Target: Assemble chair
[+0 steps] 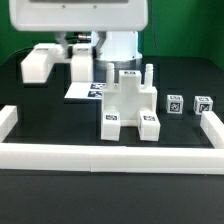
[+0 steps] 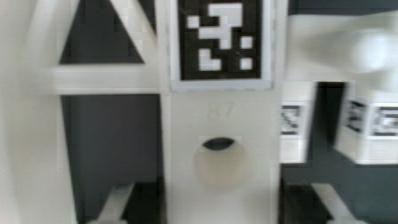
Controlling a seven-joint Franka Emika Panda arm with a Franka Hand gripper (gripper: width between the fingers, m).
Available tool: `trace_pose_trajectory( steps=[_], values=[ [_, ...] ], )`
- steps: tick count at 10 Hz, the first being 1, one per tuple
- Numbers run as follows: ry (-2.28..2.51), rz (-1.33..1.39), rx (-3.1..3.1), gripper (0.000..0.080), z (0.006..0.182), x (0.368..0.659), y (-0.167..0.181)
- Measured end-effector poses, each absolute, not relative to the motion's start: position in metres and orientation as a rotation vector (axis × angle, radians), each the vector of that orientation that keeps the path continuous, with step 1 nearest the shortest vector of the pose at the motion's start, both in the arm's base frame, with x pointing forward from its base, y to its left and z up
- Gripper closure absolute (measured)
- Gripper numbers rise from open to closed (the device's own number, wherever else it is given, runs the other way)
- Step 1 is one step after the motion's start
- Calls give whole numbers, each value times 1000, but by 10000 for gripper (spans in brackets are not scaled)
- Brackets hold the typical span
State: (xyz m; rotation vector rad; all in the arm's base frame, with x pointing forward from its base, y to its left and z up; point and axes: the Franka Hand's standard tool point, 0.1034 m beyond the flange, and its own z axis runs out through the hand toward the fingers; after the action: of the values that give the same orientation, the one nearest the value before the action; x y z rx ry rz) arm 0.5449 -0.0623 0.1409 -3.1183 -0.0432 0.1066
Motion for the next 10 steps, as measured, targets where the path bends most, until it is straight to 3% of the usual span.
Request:
trace_pose_trajectory(
  steps=[3, 7, 10],
  values=[
    [44, 126, -3115, 515, 145, 540, -9],
    [89, 123, -3125, 515, 136, 539, -3],
    [21, 118, -3137, 515, 158, 537, 29]
  ],
)
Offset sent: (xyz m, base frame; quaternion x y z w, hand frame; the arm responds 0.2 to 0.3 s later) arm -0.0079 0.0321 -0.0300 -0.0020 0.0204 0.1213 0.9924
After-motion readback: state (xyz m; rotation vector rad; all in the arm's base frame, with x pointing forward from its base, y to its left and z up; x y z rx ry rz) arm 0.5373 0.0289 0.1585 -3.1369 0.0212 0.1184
